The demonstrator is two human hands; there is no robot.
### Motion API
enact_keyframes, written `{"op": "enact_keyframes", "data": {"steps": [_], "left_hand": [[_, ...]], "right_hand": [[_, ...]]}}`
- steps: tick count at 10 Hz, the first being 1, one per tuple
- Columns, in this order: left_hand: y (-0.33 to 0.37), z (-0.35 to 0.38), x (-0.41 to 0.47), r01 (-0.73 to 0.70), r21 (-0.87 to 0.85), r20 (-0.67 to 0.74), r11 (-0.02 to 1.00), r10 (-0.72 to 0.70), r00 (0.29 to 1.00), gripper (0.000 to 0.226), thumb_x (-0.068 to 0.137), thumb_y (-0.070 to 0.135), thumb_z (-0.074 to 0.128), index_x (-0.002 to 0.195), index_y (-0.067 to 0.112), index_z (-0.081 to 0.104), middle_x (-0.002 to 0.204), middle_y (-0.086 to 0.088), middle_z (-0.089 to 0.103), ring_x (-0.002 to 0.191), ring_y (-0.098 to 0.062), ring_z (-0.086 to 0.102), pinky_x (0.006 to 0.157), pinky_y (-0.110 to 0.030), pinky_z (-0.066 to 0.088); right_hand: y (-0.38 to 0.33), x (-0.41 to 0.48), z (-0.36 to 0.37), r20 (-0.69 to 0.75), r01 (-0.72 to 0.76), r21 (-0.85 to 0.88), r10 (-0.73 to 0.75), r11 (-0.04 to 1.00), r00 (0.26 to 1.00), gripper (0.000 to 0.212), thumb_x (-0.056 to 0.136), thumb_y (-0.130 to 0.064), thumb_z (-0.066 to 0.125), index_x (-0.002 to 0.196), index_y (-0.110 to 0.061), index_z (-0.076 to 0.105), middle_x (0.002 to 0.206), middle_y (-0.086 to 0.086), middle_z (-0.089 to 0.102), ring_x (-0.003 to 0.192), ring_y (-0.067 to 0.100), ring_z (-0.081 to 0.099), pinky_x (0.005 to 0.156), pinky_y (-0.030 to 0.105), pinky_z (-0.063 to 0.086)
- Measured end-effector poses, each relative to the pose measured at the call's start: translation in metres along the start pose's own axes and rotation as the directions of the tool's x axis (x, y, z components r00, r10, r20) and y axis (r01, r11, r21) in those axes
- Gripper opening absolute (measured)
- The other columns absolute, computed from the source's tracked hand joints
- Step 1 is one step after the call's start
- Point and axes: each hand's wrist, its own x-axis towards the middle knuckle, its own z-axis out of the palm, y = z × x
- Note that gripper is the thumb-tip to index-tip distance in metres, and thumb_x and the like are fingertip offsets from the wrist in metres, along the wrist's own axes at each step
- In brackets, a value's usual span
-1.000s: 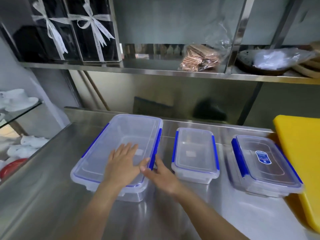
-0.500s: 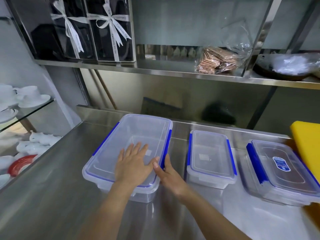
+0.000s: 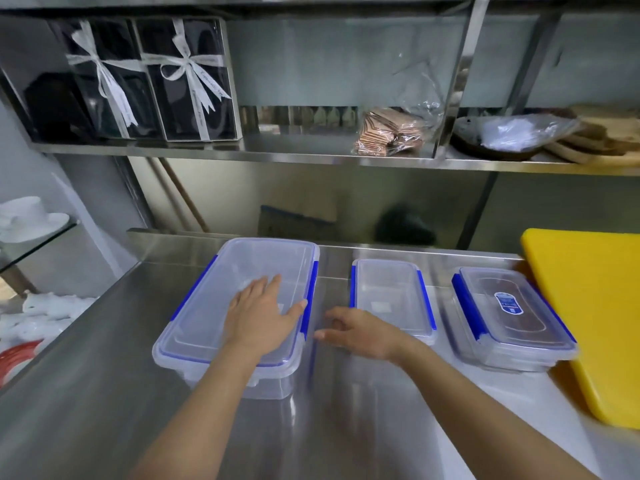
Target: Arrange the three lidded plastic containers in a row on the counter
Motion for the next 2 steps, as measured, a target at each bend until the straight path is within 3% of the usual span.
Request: {"op": "enact_keyframes", "data": {"steps": [1, 2], "left_hand": [[0.026, -0.035, -0.002, -0.089, -0.051, -0.059, 0.995, 0.086, 0.995, 0.064, 0.085, 0.060, 0.043, 0.138, 0.025, 0.036, 0.151, -0.003, 0.034, 0.139, -0.023, 0.026, 0.113, -0.041, 0.022], [0.060, -0.078, -0.007, -0.214, -0.062, -0.197, 0.975, 0.198, 0.960, 0.059, 0.086, 0.056, 0.047, 0.135, 0.022, 0.043, 0.151, -0.004, 0.034, 0.141, -0.020, 0.023, 0.113, -0.039, 0.019]], "right_hand": [[-0.015, -0.037, -0.036, -0.006, -0.006, -0.198, 0.005, 0.980, 1.000, 0.049, 0.086, -0.047, 0.052, 0.128, -0.022, 0.044, 0.133, 0.002, 0.052, 0.113, 0.020, 0.052, 0.087, 0.028, 0.038], [-0.035, -0.083, -0.075, -0.095, 0.025, -0.304, -0.057, 0.952, 0.994, 0.055, 0.084, -0.049, 0.053, 0.133, -0.029, 0.037, 0.134, -0.001, 0.051, 0.112, 0.018, 0.052, 0.090, 0.029, 0.040]]}}
